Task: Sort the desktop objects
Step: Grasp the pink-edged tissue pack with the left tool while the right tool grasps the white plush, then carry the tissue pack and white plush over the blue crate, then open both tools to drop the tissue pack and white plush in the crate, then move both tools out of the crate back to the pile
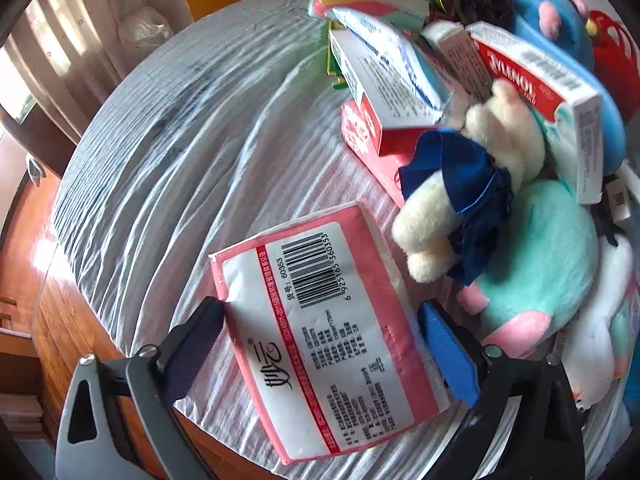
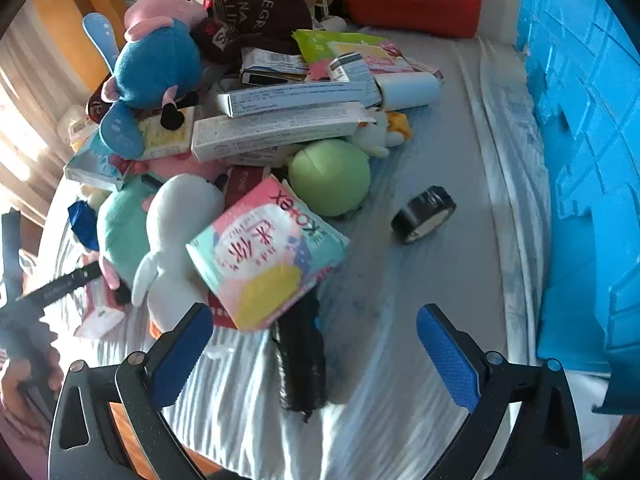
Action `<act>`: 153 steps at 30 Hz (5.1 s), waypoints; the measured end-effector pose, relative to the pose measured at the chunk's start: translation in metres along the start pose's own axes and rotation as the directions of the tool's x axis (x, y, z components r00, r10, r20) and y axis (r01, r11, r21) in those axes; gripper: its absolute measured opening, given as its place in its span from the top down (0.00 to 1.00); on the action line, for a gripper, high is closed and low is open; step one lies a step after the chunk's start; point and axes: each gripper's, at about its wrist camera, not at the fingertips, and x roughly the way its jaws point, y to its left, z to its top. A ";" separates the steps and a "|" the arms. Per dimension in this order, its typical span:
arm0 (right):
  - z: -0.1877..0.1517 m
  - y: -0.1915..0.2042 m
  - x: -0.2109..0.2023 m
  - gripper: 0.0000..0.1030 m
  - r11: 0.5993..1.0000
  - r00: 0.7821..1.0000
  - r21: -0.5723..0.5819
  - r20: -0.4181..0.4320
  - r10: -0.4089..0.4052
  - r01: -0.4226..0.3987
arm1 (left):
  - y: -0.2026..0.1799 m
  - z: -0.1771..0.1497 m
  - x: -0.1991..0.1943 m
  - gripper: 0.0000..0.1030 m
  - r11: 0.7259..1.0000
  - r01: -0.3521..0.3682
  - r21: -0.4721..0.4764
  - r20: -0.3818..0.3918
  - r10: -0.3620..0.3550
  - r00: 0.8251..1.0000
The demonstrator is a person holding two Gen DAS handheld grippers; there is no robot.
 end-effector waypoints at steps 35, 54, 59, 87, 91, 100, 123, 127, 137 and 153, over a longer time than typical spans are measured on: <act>-0.013 0.100 -0.003 0.61 0.984 0.995 -0.152 0.002 0.095 -0.094 | -0.001 -0.046 -0.134 0.04 0.955 0.079 0.286 0.279 -0.162 0.946; 0.019 0.013 -0.232 0.61 0.991 0.832 -0.070 0.552 -0.058 0.115 | -0.138 -0.008 -0.277 0.04 0.829 0.165 0.534 0.487 -0.461 0.742; 0.010 -0.050 -0.288 0.61 0.977 0.743 0.052 0.642 -0.190 0.205 | -0.205 -0.017 -0.331 0.04 0.760 0.187 0.623 0.506 -0.573 0.645; -0.048 -0.329 -0.303 0.60 0.863 0.732 0.333 0.461 -0.501 0.381 | -0.520 -0.095 -0.366 0.04 0.541 0.214 0.813 0.251 -0.658 0.710; -0.039 -0.330 -0.299 0.60 0.865 0.742 0.300 0.447 -0.499 0.401 | -0.532 -0.085 -0.358 0.04 0.536 0.225 0.814 0.215 -0.637 0.740; -0.027 -0.344 -0.298 0.66 0.854 0.722 0.311 0.457 -0.520 0.418 | -0.536 -0.077 -0.344 0.04 0.553 0.249 0.795 0.192 -0.618 0.762; -0.029 -0.345 -0.304 0.09 0.822 0.676 0.353 0.468 -0.569 0.447 | -0.537 -0.082 -0.346 0.03 0.568 0.202 0.798 0.240 -0.607 0.758; -0.030 -0.346 -0.306 0.07 0.815 0.664 0.367 0.473 -0.579 0.449 | -0.538 -0.082 -0.347 0.03 0.564 0.200 0.801 0.242 -0.610 0.755; -0.032 -0.345 -0.308 0.05 0.800 0.633 0.383 0.489 -0.599 0.461 | -0.538 -0.082 -0.347 0.03 0.561 0.205 0.802 0.239 -0.616 0.751; -0.035 -0.348 -0.309 0.00 0.803 0.624 0.406 0.506 -0.595 0.437 | -0.515 -0.087 -0.363 0.03 0.563 0.210 0.800 0.311 -0.686 0.658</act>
